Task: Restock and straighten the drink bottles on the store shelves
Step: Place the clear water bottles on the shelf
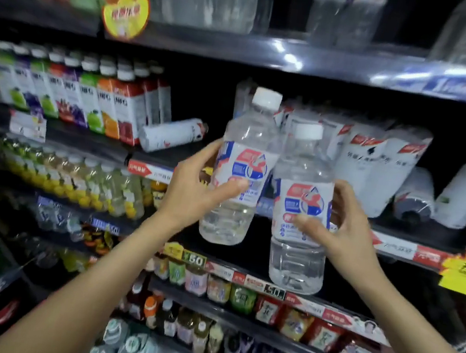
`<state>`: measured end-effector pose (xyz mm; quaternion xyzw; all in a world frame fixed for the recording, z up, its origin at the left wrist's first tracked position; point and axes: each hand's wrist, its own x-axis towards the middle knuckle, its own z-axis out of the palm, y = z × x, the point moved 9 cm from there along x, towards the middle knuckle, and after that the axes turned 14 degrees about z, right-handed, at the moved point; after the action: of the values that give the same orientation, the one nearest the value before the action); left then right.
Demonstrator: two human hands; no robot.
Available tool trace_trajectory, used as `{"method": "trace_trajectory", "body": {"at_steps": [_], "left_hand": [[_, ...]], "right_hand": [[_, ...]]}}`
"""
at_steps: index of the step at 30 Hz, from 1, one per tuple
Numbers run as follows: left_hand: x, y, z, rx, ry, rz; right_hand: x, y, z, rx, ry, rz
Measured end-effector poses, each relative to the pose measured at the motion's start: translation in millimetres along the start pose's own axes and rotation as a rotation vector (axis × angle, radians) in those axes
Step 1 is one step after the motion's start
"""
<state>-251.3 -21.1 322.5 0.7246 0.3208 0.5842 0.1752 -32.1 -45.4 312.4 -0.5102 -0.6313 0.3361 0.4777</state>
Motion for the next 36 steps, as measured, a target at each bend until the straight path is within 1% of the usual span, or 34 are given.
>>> {"method": "trace_trajectory", "body": {"at_steps": [5,8,10,13,16,18,21,23,27,31,33,36], "left_hand": [[85.0,55.2,13.1,-0.063,0.072,0.156],[132.9,86.9,18.9,-0.073,0.134,0.250],[162.5,101.0,21.2,-0.086,0.174,0.281],[208.5,114.9,28.0,-0.066,0.205,0.312],[249.9,123.0,37.6,0.012,0.227,0.375],[271.6,117.1,44.1,0.076,0.237,0.385],[301.4,93.6,56.1,0.150,0.218,0.327],[313.9,74.6,60.8,0.177,0.198,0.248],[331.5,45.2,66.7,0.194,0.134,0.126],[347.1,22.5,73.1,0.178,0.042,0.047],[354.8,16.4,74.4,0.212,-0.024,0.017],[361.6,9.9,70.6,0.351,-0.080,0.007]], "right_hand": [[26.9,-58.2,-66.4,0.107,0.154,-0.100],[44.8,-94.4,-99.4,0.175,0.204,-0.156],[59.0,-117.3,-116.4,0.213,0.232,-0.184],[84.0,-151.3,-142.5,0.204,0.291,-0.240],[112.7,-173.5,-169.3,0.183,0.374,-0.293],[132.9,-183.7,-180.6,0.129,0.436,-0.323],[169.5,-191.7,-192.5,-0.019,0.516,-0.316],[195.6,-186.2,-193.1,-0.137,0.529,-0.242],[244.0,-168.4,-190.5,-0.330,0.513,-0.065],[283.4,-161.1,-191.9,-0.444,0.450,0.084],[295.5,-160.5,-193.1,-0.548,0.460,0.104],[300.6,-159.8,-194.9,-0.706,0.548,0.094]]}}
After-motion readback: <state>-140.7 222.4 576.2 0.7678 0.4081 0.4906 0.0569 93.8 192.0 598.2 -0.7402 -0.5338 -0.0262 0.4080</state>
